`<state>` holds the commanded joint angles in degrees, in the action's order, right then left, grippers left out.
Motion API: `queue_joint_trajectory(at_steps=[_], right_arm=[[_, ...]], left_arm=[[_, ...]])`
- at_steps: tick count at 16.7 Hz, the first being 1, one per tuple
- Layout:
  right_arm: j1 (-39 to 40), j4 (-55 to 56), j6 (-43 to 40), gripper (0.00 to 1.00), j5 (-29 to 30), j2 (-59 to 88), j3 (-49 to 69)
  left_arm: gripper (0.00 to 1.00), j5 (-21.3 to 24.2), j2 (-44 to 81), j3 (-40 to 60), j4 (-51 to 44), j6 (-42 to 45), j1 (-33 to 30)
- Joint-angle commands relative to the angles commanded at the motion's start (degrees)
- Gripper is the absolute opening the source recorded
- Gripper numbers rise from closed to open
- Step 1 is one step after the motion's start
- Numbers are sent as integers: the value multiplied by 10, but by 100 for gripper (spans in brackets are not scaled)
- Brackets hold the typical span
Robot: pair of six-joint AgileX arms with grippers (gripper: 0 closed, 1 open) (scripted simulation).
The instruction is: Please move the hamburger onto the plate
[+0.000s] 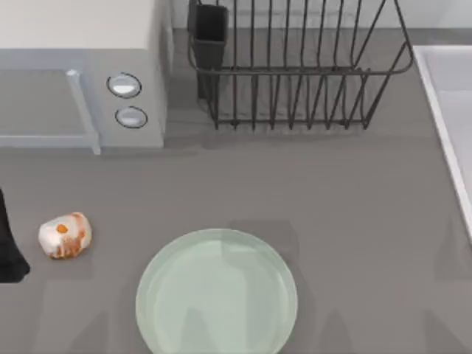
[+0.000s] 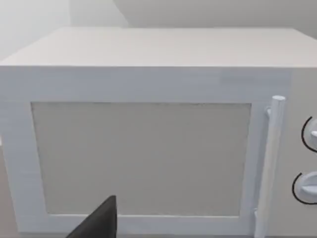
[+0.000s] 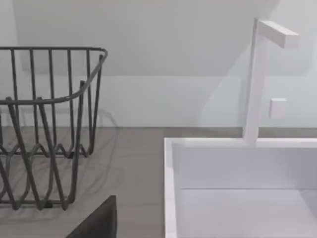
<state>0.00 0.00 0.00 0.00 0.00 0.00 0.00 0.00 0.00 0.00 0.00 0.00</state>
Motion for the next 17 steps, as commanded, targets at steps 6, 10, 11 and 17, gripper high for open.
queue_joint_trajectory(at_steps=[6,10,11,17], right_arm=[[0,0,0,100,0,0,0],[0,0,0,100,0,0,0],[0,0,0,100,0,0,0],[0,0,0,100,0,0,0]], left_arm=[[100,0,61,55,-49,51,-10],[100,2,219,178,-150,159,-30],[100,3,273,217,-179,191,-36],[100,2,662,456,-357,387,-65]])
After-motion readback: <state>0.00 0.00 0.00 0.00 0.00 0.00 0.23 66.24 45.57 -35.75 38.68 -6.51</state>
